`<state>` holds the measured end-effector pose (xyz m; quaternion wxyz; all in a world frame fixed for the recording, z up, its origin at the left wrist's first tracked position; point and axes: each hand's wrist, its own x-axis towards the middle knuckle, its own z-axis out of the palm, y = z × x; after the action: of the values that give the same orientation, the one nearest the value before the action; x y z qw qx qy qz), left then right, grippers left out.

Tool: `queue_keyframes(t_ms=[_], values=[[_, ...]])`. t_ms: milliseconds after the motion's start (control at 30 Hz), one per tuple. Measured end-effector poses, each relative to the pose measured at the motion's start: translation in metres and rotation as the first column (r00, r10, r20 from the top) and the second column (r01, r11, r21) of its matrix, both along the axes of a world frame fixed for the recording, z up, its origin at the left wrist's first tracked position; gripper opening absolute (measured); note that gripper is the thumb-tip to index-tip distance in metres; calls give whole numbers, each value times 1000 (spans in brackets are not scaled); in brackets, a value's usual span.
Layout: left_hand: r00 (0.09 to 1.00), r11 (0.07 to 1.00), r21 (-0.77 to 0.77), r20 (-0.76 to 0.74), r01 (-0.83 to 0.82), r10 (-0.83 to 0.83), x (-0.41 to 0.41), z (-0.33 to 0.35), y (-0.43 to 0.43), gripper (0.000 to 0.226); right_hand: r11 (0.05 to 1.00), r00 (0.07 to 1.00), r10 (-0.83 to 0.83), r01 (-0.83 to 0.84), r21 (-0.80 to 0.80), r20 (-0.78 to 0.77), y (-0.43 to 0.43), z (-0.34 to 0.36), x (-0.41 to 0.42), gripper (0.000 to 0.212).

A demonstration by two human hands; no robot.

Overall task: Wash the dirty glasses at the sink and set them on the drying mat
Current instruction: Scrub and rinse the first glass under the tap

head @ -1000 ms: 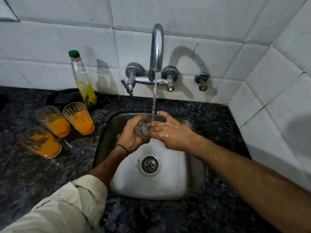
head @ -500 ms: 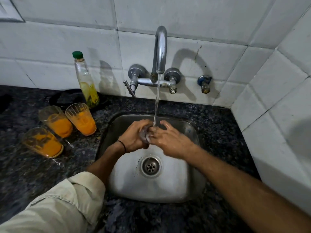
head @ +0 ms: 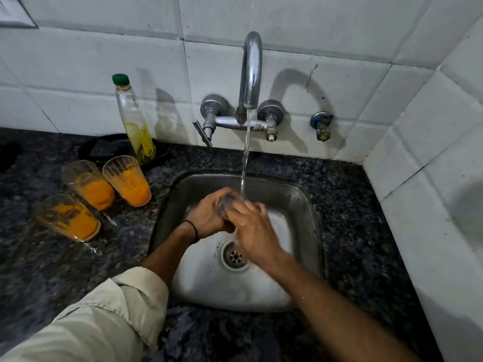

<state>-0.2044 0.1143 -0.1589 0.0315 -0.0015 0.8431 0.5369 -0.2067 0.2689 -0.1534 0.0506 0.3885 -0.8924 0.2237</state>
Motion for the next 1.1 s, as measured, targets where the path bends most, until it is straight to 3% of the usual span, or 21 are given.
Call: queue_keyframes(t_ms=[67, 133, 200, 300, 333, 400, 467, 500, 533, 567, 667, 767, 833, 867, 933, 1000, 1067, 1100], values=[[997, 990, -122, 30, 76, -73, 0, 4, 1, 60, 939, 955, 269, -231, 254, -126, 20, 12, -19, 60], [995, 979, -179, 29, 99, -95, 0, 11, 9, 65, 827, 934, 358, -320, 462, 6, 24, 27, -33, 53], [996, 975, -212, -26, 72, -80, -1, 14, 19, 65, 801, 962, 243, -269, 534, 121, 11, 33, -38, 39], [995, 995, -73, -82, -63, 57, -1, 10, 29, 41, 914, 927, -105, -53, 402, 361, -13, 47, -36, 33], [990, 993, -10, -83, -117, 116, 0, 7, 31, 33, 951, 851, -201, 51, 305, 485, -17, 54, -35, 25], [962, 959, -112, -122, -259, 246, 3, 2, 36, 31, 944, 525, -234, 325, 61, 818, -22, 65, -30, 16], [922, 840, -380, -182, -387, 343, 8, -3, 46, 36, 744, 170, -42, 663, -83, 985, -28, 62, -20, 16], [908, 776, -472, -199, -419, 369, 11, -5, 52, 36, 616, 67, 46, 783, -81, 997, -32, 58, -15, 16], [903, 740, -518, -210, -429, 376, 13, -5, 59, 36, 518, 34, 66, 853, -63, 997, -37, 51, -13, 21], [903, 728, -537, -205, -427, 378, 14, -8, 64, 36, 477, 60, 10, 877, -57, 998, -41, 43, -13, 28], [900, 641, -634, -266, -433, 345, 20, -18, 67, 33, 480, 196, -236, 875, -61, 952, -42, 28, -13, 42], [898, 540, -717, -351, -441, 266, 26, -27, 62, 31, 527, 180, -247, 850, -24, 952, -37, 10, -20, 36], [910, 575, -705, -330, -415, 253, 25, -26, 58, 29, 577, 162, -212, 816, -10, 964, -39, 9, -19, 36], [916, 613, -680, -294, -402, 275, 22, -23, 53, 25, 613, 198, -196, 789, -38, 960, -41, 7, -16, 38], [938, 727, -593, -188, -345, 293, 13, -18, 39, 17, 705, 385, -147, 686, -177, 911, -37, 4, -6, 36], [974, 844, -487, -97, -226, 205, 7, -11, 22, 19, 849, 663, -57, 426, -313, 747, -22, -2, 6, 25], [996, 934, -346, -37, -85, 77, 1, -1, 4, 31, 975, 903, 32, 66, -213, 428, 3, -14, 3, 23], [1000, 955, -297, -20, -18, 13, 0, 3, -2, 36, 994, 960, 81, -60, -88, 268, 14, -17, -4, 29]])
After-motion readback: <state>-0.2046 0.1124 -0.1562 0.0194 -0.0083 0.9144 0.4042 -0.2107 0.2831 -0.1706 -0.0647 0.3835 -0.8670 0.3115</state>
